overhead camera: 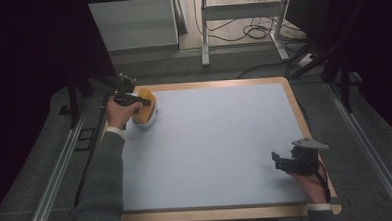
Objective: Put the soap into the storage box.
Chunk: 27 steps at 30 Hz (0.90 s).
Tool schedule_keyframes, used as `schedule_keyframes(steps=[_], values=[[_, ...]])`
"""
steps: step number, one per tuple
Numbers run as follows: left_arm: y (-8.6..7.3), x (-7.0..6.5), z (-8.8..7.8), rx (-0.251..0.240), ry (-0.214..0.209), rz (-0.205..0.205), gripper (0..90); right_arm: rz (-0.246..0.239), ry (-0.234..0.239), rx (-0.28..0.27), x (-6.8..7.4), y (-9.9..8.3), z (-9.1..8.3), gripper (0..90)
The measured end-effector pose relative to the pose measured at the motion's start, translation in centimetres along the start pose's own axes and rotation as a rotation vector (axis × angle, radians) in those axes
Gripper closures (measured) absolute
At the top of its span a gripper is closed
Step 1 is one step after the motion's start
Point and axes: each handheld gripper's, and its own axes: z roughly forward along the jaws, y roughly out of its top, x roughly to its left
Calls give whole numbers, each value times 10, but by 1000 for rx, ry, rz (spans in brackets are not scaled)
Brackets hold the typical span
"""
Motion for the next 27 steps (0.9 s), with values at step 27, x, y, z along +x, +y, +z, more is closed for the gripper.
schedule_keyframes(steps=[27], values=[[4,17,19,14,31,-56,504,6,-1,8,-2,-2,2,89]])
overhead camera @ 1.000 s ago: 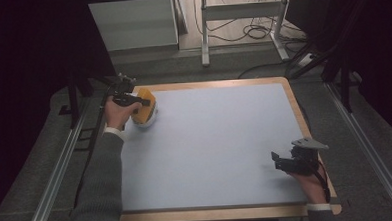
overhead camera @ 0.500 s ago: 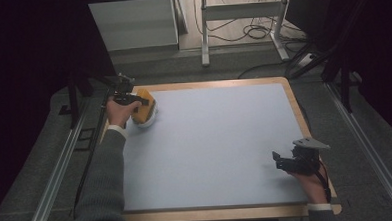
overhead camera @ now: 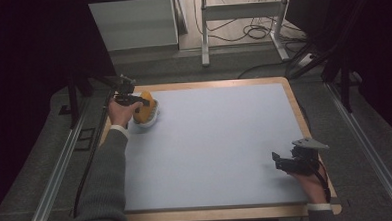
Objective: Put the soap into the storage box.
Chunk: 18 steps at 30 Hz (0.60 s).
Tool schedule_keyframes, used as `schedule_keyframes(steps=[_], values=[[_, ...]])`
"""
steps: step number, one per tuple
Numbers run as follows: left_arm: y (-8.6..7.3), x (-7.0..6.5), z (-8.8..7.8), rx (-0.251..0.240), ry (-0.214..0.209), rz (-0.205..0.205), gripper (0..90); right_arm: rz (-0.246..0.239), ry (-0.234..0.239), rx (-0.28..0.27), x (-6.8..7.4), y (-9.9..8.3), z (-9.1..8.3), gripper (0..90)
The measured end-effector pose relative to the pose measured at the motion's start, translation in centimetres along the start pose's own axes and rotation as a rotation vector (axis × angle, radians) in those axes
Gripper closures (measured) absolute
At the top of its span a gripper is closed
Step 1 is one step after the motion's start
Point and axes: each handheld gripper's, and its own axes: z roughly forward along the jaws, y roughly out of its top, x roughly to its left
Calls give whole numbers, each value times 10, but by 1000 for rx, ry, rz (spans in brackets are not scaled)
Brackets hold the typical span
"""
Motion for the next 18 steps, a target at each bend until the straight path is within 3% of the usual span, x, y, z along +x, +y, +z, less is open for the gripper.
schedule_keyframes(steps=[9,13,18], values=[[-4,2,-25,-28,60,18,285,-16,11,-10,2,1,-1,89],[-11,7,-37,-65,33,14,283,-15,10,-8,2,1,-1,89],[-20,5,-50,-92,5,49,272,-16,9,-4,3,1,0,89]])
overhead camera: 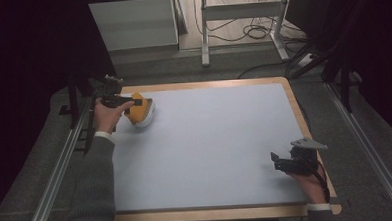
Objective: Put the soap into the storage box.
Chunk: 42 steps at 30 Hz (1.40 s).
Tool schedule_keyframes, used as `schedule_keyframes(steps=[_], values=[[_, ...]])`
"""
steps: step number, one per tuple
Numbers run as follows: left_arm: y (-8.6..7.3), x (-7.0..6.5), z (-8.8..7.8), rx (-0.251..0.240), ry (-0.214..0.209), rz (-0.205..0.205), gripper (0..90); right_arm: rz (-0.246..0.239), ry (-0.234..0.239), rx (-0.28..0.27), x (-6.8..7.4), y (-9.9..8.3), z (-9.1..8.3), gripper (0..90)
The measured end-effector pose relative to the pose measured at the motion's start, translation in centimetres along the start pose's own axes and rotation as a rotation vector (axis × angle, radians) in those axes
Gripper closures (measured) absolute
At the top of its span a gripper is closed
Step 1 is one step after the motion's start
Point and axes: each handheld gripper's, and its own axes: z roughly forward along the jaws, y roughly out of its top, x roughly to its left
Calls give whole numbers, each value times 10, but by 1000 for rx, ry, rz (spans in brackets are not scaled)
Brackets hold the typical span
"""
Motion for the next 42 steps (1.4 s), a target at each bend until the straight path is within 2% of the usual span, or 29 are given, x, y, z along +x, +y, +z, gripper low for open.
schedule_keyframes(steps=[2,10,14,17,19,25,28,33,37,41,42], values=[[-4,-3,-5,-9,-22,35,297,-2,-1,1,1,0,0,89],[-24,-17,-24,-55,-102,103,274,-9,6,2,3,2,1,89],[-42,-28,-27,-67,-174,125,274,-9,4,1,3,2,1,89],[-58,-37,-28,-71,-189,154,277,-6,3,0,2,1,0,89],[-70,-43,-28,-65,-212,174,274,-7,2,1,2,2,0,89],[-100,-58,-20,-13,-221,230,251,-11,3,3,3,2,1,89],[-114,-61,-16,-3,-233,230,247,-9,4,6,3,1,1,89],[-137,-65,-13,-6,-221,226,237,-12,4,11,3,1,2,89],[-150,-66,-15,-20,-208,240,229,-14,4,9,4,1,2,89],[-160,-62,-15,-28,-227,195,230,-16,2,10,4,1,3,89],[-161,-61,-15,-27,-237,198,229,-17,2,10,4,1,3,89]])
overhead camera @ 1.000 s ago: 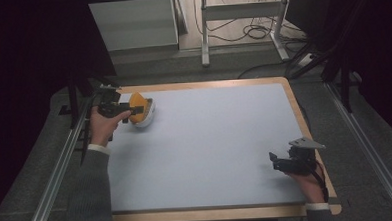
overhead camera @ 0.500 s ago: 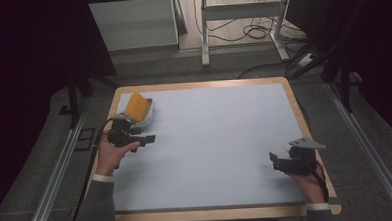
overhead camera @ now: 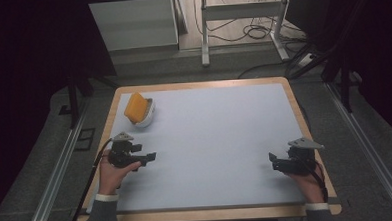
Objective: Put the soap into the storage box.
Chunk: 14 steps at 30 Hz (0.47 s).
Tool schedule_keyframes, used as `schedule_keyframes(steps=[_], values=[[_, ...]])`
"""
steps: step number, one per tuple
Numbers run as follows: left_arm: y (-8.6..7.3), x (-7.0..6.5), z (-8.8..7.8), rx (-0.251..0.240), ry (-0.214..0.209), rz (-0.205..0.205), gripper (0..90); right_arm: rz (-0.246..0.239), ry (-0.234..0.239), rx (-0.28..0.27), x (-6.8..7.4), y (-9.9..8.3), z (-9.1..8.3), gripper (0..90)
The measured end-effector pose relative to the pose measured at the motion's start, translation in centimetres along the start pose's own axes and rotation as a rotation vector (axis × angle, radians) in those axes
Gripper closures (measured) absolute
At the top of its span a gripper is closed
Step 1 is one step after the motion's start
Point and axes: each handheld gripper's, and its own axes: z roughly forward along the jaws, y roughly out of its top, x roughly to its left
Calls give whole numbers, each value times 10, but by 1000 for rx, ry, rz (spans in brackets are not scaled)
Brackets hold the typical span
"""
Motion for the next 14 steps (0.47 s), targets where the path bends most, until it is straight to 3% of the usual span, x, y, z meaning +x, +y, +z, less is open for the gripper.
schedule_keyframes(steps=[6,9,14], values=[[-1,-1,-3,-15,28,3,233,-7,2,-2,1,0,0,89],[-1,-1,-2,-20,1,0,229,-12,-1,-2,2,1,0,89],[-1,-1,-2,-26,7,-2,226,-13,1,-3,2,1,1,89]])
